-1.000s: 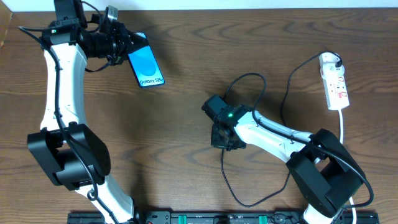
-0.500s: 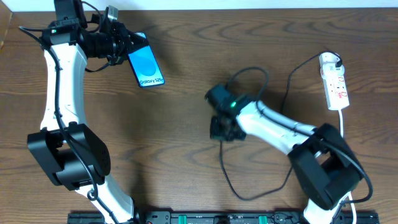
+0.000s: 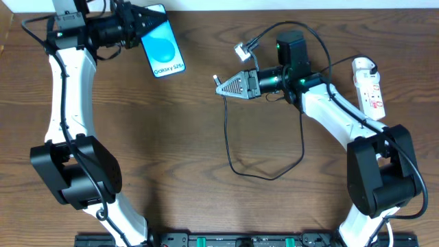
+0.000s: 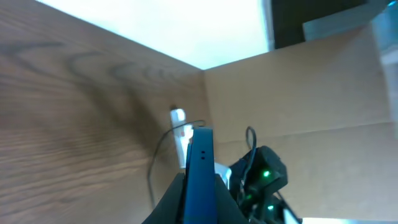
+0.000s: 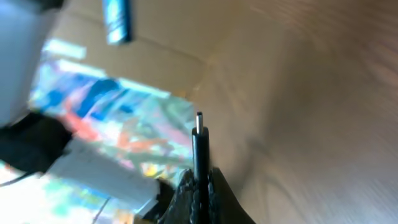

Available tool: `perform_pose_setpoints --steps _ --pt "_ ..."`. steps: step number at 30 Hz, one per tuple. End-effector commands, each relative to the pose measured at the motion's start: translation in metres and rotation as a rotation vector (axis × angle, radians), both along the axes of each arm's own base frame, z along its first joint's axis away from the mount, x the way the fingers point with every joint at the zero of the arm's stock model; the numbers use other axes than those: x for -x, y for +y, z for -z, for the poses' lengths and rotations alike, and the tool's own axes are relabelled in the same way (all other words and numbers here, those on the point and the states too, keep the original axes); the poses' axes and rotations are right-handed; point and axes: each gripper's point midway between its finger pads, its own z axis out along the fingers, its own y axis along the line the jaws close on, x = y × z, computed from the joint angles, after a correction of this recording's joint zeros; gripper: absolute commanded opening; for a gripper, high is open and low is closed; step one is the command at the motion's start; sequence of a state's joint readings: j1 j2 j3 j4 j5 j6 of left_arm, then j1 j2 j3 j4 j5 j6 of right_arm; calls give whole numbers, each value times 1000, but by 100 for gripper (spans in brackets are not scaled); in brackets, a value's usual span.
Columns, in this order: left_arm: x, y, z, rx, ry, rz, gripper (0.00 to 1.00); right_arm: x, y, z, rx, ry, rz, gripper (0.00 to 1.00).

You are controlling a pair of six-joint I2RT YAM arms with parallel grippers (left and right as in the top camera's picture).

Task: Plug charger to phone and switch on socket
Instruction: 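Carry the plug with the right gripper toward the phone's bottom port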

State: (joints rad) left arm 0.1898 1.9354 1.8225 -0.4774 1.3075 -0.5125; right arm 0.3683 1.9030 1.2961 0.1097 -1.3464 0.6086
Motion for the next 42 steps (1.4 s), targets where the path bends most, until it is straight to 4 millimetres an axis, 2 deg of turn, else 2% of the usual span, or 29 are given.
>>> perform_pose_setpoints --steps 1,8,13,16,22,26,42 --pt "2 -3 -18 92 66 22 7 23 5 -20 -64 25 -133 1" --pt "-4 -24 -34 104 17 49 7 22 16 -33 -75 11 -126 1" --pt "-14 -34 -62 134 -61 44 8 11 20 -47 -79 64 -65 1" --pt "-16 -35 -71 154 -64 35 7 8 20 -58 -95 83 -50 1" --pt "-18 -39 -75 169 -58 28 7 1 21 -87 -163 58 1 1" --pt "-17 -45 -77 169 -66 39 7 1 20 -97 -189 55 8 1" --pt "-13 -73 -84 169 -109 78 7 5 20 -109 -230 -5 7 1"
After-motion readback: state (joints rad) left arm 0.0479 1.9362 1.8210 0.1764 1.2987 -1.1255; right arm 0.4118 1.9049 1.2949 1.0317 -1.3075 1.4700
